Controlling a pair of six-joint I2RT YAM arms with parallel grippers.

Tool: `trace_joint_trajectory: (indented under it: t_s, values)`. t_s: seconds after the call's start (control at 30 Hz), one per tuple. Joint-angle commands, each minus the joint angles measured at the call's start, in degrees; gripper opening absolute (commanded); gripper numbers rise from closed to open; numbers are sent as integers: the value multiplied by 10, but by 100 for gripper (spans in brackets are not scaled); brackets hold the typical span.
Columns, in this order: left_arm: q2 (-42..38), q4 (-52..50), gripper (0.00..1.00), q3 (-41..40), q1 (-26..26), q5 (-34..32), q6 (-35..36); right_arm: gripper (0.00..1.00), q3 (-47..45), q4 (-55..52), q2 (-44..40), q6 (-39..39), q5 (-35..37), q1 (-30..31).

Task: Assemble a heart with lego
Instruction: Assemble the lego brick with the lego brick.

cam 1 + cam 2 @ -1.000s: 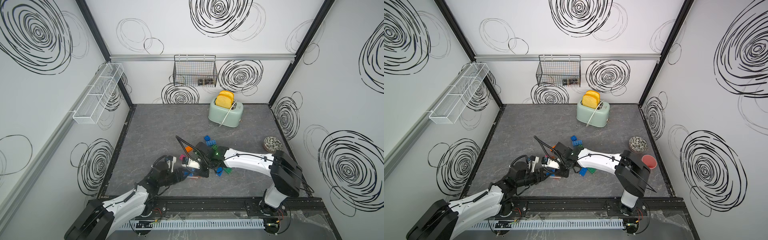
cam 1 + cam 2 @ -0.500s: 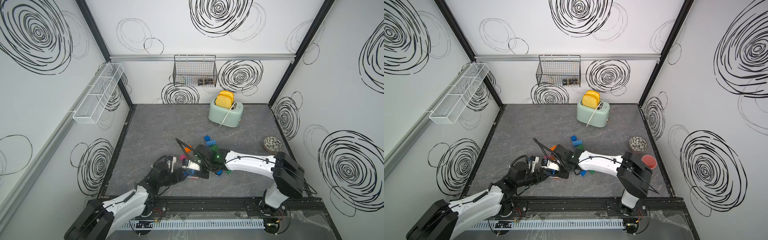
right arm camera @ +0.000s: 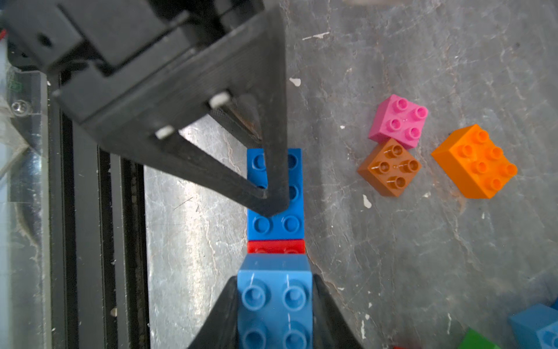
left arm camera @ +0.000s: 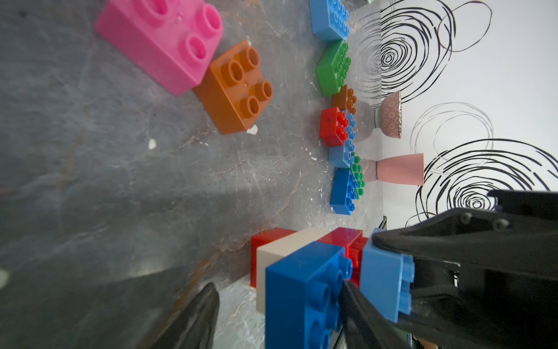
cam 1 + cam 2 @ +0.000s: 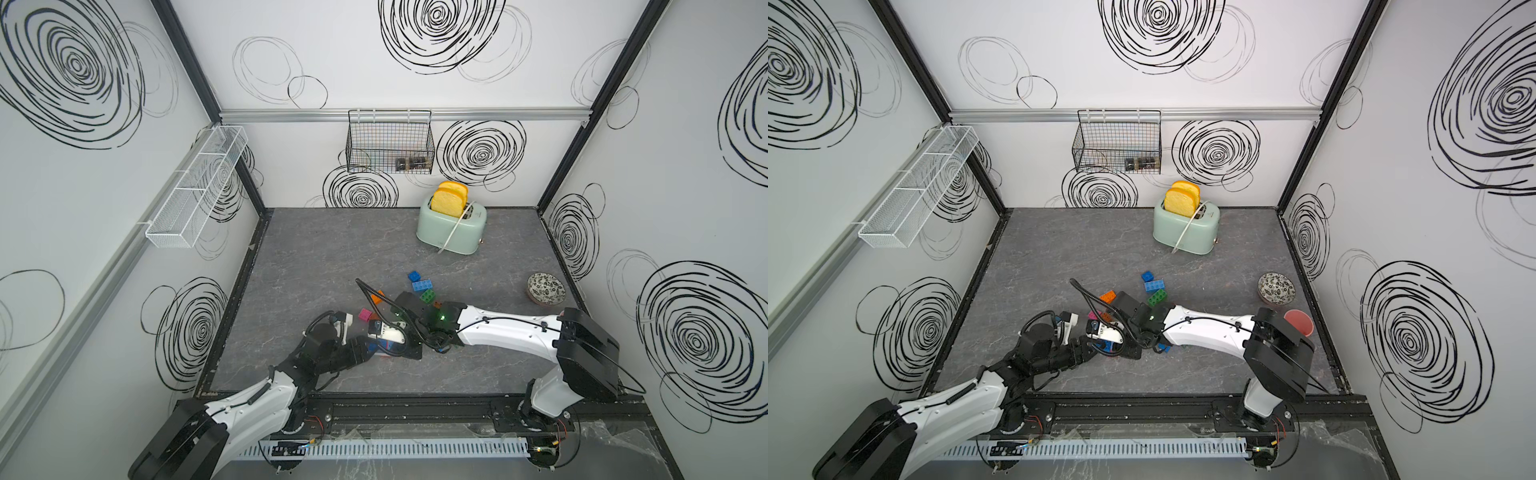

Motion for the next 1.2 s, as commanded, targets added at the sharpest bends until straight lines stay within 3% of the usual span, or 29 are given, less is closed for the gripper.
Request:
trace_joint_trajectory:
  t_s: [0.0,0.43,1.17]
  values:
    - [7,-39,67,-16,2,-20,-3,22,11,-49,7,-8,-17,-8]
    - [9,-36,67,-18,2,-20,-5,22,26,-46,40,-7,-42,-17]
    - [13,-35,67,-18,9,-20,-5,20,16,-70,80,-14,66,10]
